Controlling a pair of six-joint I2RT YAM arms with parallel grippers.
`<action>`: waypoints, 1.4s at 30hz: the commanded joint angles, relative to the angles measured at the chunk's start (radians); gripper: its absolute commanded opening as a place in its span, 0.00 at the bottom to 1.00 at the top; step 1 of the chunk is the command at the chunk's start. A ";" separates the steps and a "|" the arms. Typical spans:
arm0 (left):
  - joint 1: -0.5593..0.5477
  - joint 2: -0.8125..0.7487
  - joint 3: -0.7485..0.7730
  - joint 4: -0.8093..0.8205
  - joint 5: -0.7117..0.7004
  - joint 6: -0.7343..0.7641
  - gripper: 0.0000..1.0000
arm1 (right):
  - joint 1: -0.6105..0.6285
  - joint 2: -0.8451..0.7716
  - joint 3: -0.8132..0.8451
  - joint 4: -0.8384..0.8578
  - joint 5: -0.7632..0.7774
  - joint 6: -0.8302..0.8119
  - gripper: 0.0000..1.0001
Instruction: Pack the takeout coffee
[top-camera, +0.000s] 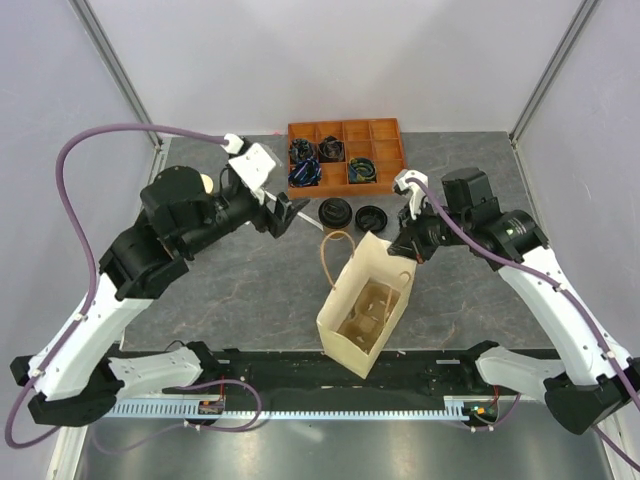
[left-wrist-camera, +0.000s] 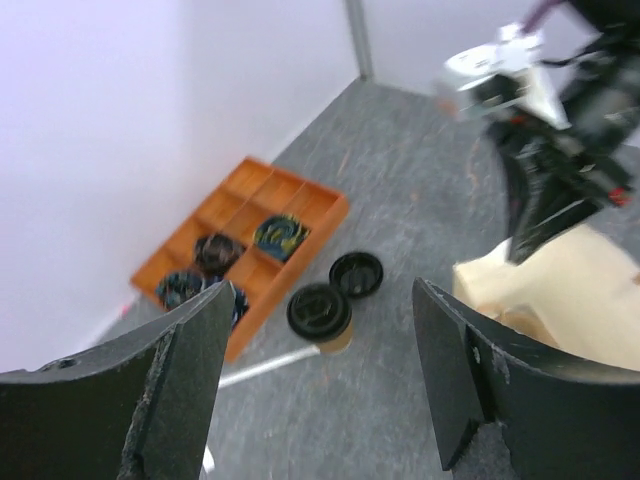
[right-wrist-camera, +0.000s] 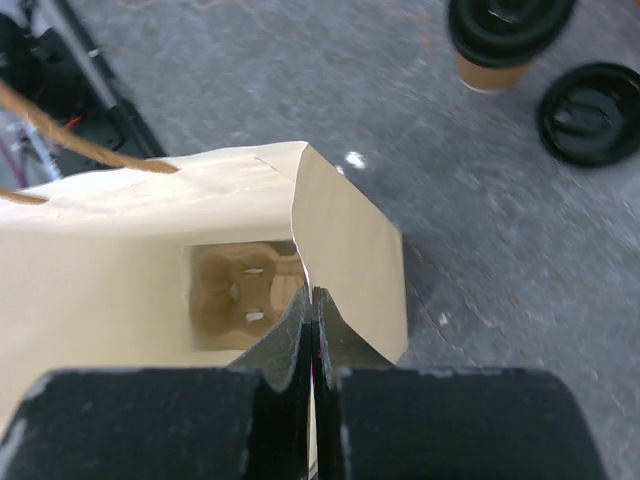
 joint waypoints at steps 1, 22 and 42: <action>0.161 0.017 0.007 -0.113 0.101 -0.191 0.80 | 0.003 -0.070 -0.040 0.057 0.191 0.140 0.00; 0.398 0.118 -0.101 -0.279 0.492 -0.232 0.84 | 0.000 0.102 0.406 -0.375 -0.072 -0.710 0.98; 0.618 0.235 -0.151 -0.406 0.793 -0.227 0.91 | 0.263 0.334 0.422 -0.494 -0.155 -1.037 0.68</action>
